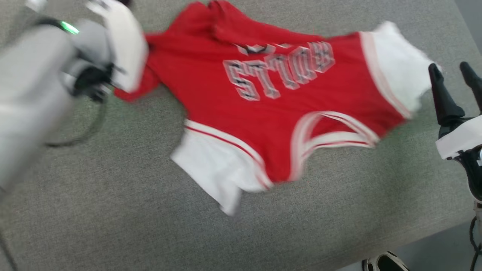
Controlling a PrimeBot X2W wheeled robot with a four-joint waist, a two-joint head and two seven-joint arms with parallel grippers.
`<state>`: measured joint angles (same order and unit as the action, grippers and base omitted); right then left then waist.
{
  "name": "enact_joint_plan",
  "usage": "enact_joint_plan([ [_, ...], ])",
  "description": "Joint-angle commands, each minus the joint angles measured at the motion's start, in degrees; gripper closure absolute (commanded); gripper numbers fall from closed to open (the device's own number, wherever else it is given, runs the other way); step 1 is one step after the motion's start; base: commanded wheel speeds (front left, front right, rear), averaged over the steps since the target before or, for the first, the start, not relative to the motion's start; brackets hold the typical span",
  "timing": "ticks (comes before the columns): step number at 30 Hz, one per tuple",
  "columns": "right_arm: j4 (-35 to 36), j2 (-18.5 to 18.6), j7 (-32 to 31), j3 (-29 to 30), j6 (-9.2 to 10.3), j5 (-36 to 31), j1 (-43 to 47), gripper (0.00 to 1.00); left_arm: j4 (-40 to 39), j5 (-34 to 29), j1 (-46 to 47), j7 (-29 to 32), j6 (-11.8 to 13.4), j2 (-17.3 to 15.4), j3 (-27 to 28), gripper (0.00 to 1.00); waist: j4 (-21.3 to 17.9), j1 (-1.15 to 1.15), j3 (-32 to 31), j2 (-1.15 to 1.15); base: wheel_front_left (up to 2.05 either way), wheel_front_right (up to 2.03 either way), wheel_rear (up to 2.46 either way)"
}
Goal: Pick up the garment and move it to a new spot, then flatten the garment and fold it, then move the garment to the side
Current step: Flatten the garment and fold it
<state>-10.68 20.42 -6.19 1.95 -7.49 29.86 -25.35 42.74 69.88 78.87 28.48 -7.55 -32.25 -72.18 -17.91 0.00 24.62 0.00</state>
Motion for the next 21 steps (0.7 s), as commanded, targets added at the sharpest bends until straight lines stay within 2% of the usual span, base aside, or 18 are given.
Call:
enact_joint_plan([
  [1,0.4,-0.2,0.3,-0.2,-0.01,0.1,0.0,0.00,1.3,-1.2,1.6,-0.3,0.2,-0.9,-0.2,1.00,-0.2,0.00,0.0,0.00,0.00,0.00,0.00],
  [3,0.4,-0.3,0.3,-0.4,-0.01,0.2,0.1,0.00,2.4,-2.3,2.9,-0.3,0.2,-1.6,-0.3,1.00,-0.2,0.00,0.0,0.00,0.00,0.00,0.00],
  [5,0.6,-0.3,0.4,-0.8,-0.01,0.4,0.2,0.00,3.8,-6.4,5.4,-0.2,0.2,-3.2,-0.6,1.00,-0.5,0.00,0.2,0.00,0.00,0.00,0.00],
  [9,0.7,-0.4,0.2,-1.4,-0.01,0.5,-0.2,0.00,5.9,-11.4,8.1,-2.2,0.2,-4.2,-1.0,1.00,-1.1,0.00,0.6,0.00,0.00,0.00,0.00],
  [14,0.6,-0.2,-0.1,-1.8,-0.01,0.6,-0.6,0.00,10.3,-13.2,8.5,-8.8,0.2,-1.9,-0.7,1.00,-1.2,0.00,0.7,0.00,0.00,0.00,0.00],
  [18,0.9,0.1,-0.6,-1.5,-0.01,0.2,-0.3,0.00,11.5,-12.0,5.8,-9.4,0.2,0.2,-0.9,1.00,-0.5,0.00,0.2,0.00,0.00,0.00,0.00],
  [19,1.0,0.2,-0.7,-1.4,-0.01,0.1,0.0,0.00,11.2,-11.6,5.1,-9.2,0.2,0.4,-0.9,0.27,-0.1,0.00,-0.2,0.00,0.00,0.00,0.00],
  [20,1.2,0.4,-1.0,-1.2,-0.01,0.0,0.2,0.00,10.6,-11.3,4.4,-9.0,0.2,0.6,-0.9,0.00,0.3,0.00,-0.5,0.00,0.00,0.00,0.00],
  [21,1.4,0.5,-1.1,-1.0,-0.01,-0.1,0.4,0.00,10.0,-11.1,3.7,-9.0,0.2,0.5,-1.0,0.00,0.8,0.00,-0.8,0.00,0.00,0.00,0.00],
])
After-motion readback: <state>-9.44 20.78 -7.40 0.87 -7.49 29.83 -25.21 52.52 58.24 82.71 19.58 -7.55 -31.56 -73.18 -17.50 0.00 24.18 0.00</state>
